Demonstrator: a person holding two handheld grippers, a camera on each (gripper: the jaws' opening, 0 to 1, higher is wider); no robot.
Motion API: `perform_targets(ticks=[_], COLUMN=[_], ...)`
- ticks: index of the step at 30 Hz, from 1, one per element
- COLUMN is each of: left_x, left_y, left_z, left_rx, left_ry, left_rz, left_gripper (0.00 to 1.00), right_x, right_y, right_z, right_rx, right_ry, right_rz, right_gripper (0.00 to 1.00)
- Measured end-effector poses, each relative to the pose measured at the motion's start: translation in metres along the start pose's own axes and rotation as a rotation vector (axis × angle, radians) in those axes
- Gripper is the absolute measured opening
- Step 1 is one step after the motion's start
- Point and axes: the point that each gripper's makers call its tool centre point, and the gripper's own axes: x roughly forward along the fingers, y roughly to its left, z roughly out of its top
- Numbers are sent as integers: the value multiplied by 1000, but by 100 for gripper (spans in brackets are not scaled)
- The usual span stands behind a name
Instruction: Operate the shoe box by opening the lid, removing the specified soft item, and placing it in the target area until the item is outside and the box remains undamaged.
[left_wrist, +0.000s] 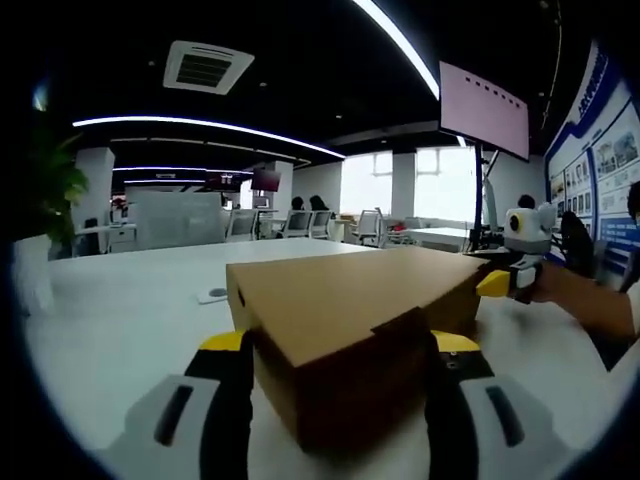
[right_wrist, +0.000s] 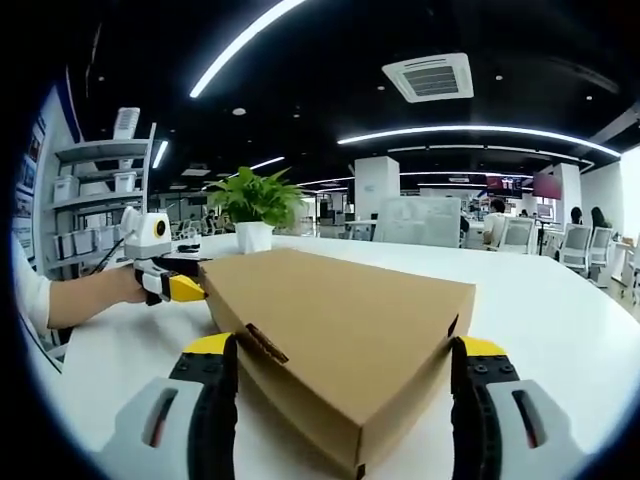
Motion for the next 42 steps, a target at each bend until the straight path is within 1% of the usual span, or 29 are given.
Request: perform_targets(ticks=[8,14,18,24,32,42], left_x=[-1,-2,-4,-9,-13,-18], left_y=[-5,-6,-9,-16,-16,-20], left_z=[-1,-2,-2,-3,-4,-5], left_rx=[3,22,22,20,19,17], left_ry=[1,0,4,-7,3,-13], left_rz=[4,1,1,10,18,27], left_gripper=[70,69,69,69,68,68], right_x=[-1,-1,-1,-3,-4,-6], right_y=[1,1,2,3,5,8], right_z=[0,0,0,-1,-1,-1], right_rx=[0,-2,-2,-3,-6,-7], right_ry=[-1,-2,-3,-1,1,-4], right_rz=[3,10,15,23,35,48], right_gripper=[90,90,90,90,90,90])
